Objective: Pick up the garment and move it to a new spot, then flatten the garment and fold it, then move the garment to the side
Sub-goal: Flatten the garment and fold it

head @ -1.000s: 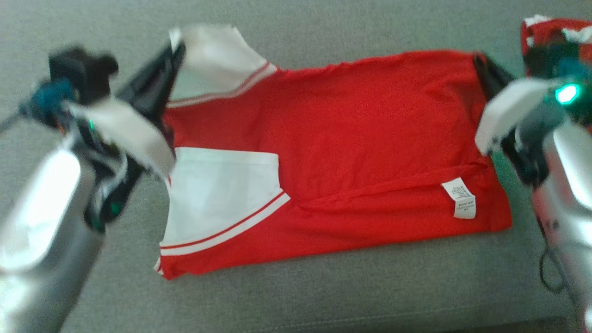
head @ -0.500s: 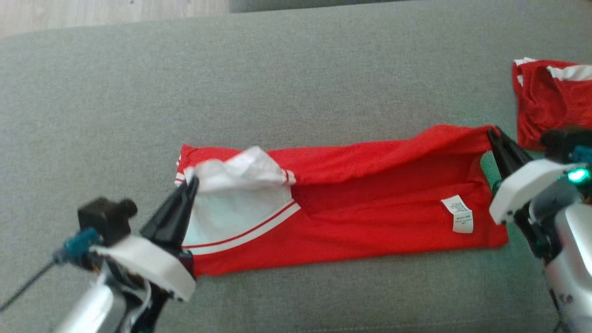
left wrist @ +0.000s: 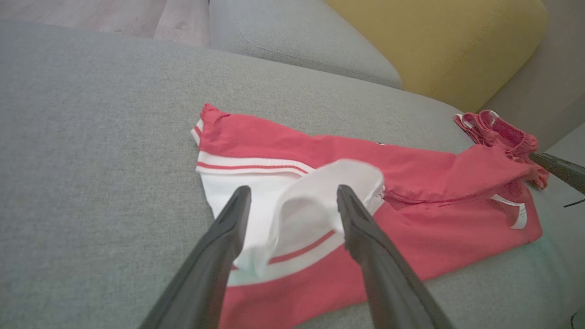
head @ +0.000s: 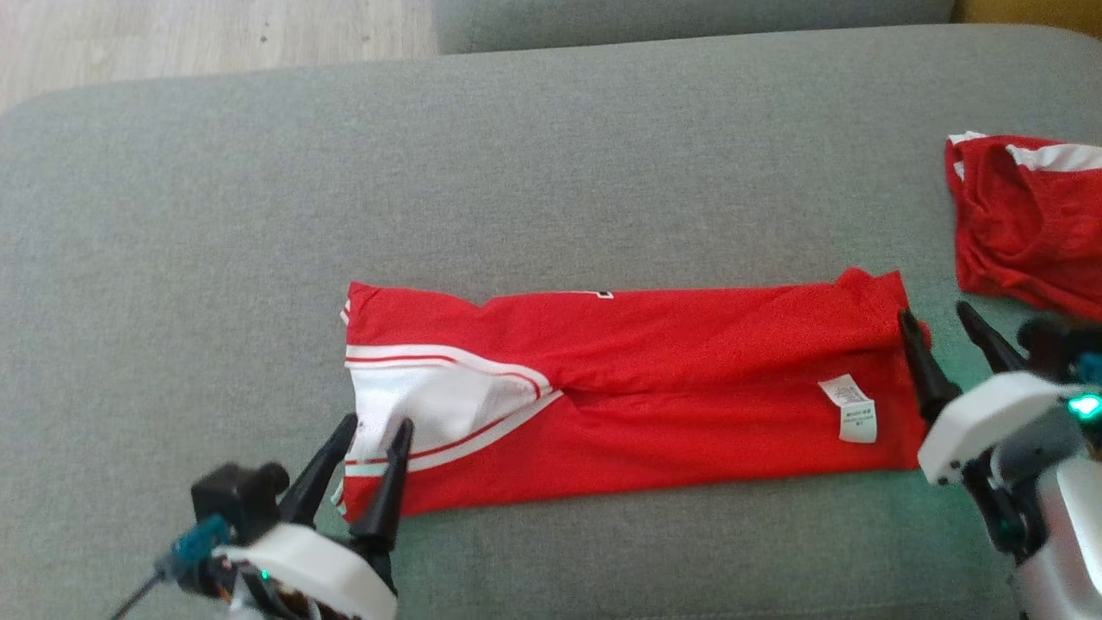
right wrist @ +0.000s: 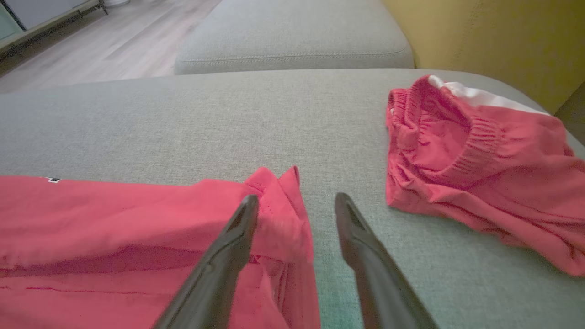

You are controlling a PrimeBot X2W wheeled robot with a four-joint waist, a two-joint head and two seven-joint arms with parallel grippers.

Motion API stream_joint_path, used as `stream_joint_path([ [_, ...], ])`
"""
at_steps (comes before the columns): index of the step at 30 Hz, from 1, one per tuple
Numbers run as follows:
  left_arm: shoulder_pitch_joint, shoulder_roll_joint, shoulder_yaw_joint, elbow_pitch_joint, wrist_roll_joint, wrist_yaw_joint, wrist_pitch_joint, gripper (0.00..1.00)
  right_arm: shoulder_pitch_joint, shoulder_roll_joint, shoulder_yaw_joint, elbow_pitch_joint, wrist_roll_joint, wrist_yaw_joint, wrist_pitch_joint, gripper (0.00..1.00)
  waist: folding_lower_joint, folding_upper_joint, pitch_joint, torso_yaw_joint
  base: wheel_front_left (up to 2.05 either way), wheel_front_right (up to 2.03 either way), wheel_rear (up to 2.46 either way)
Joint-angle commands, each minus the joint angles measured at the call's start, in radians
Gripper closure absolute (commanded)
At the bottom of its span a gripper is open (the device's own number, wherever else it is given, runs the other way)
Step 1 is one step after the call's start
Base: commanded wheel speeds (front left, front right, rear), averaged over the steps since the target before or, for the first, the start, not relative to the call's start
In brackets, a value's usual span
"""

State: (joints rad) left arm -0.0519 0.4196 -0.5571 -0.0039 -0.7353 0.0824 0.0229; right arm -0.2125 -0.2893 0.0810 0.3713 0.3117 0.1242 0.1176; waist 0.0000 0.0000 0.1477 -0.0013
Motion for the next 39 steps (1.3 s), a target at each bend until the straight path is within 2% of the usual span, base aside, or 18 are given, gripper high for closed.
stream_joint_path([
  [1,-0.002,0.005,0.033,-0.029,0.002,0.009,-0.025,0.00,0.016,-0.002,-0.012,-0.046,-0.008,0.007,-0.017,0.00,0.0000,0.0000,-0.009,0.000,0.00,0.00,0.00],
  [9,0.052,-0.008,0.082,-0.091,0.035,0.086,-0.132,0.00,0.124,0.068,-0.166,-0.165,-0.052,0.007,-0.005,0.00,0.0000,0.0000,-0.046,0.010,0.00,0.00,0.00],
  [16,0.040,-0.022,0.114,-0.096,0.073,0.153,-0.182,0.00,0.099,0.110,-0.207,-0.202,-0.076,0.007,0.071,0.00,0.0000,0.0000,-0.054,0.030,0.00,0.00,0.00],
  [20,0.036,-0.026,0.127,-0.087,0.080,0.171,-0.197,0.00,0.043,0.109,-0.179,-0.151,-0.084,0.007,0.131,0.00,0.0000,0.0000,-0.047,0.047,0.00,0.00,0.00],
  [25,0.035,-0.025,0.132,-0.080,0.085,0.183,-0.203,0.00,-0.008,0.074,-0.158,-0.022,-0.107,0.007,0.179,0.00,0.0000,0.0000,-0.037,0.081,0.00,0.00,0.00],
  [30,0.034,-0.024,0.133,-0.078,0.086,0.186,-0.208,0.00,-0.013,0.056,-0.164,0.080,-0.117,0.007,0.203,0.00,0.0000,0.0000,-0.036,0.109,0.00,0.00,0.00],
  [34,0.037,-0.017,0.133,-0.074,0.092,0.188,-0.212,0.00,0.001,0.068,-0.151,0.127,-0.095,0.007,0.236,0.00,0.0000,0.0000,-0.041,0.122,0.00,0.00,0.00],
  [35,0.037,-0.016,0.133,-0.074,0.092,0.189,-0.212,0.00,0.004,0.069,-0.145,0.132,-0.084,0.007,0.240,0.18,0.0000,0.0000,-0.043,0.124,0.00,0.00,0.00],
  [36,0.038,-0.015,0.133,-0.073,0.092,0.189,-0.212,0.00,0.007,0.070,-0.138,0.135,-0.075,0.007,0.243,0.46,0.0000,0.0000,-0.044,0.125,0.00,0.00,0.00],
  [37,0.038,-0.014,0.134,-0.073,0.091,0.190,-0.212,0.00,0.009,0.069,-0.131,0.138,-0.066,0.007,0.244,0.64,0.0000,0.0000,-0.046,0.124,0.00,0.00,0.00],
  [39,0.040,-0.013,0.133,-0.072,0.092,0.192,-0.211,0.00,0.010,0.069,-0.120,0.143,-0.054,0.007,0.243,0.88,0.0000,0.0000,-0.050,0.121,0.00,0.00,0.00],
])
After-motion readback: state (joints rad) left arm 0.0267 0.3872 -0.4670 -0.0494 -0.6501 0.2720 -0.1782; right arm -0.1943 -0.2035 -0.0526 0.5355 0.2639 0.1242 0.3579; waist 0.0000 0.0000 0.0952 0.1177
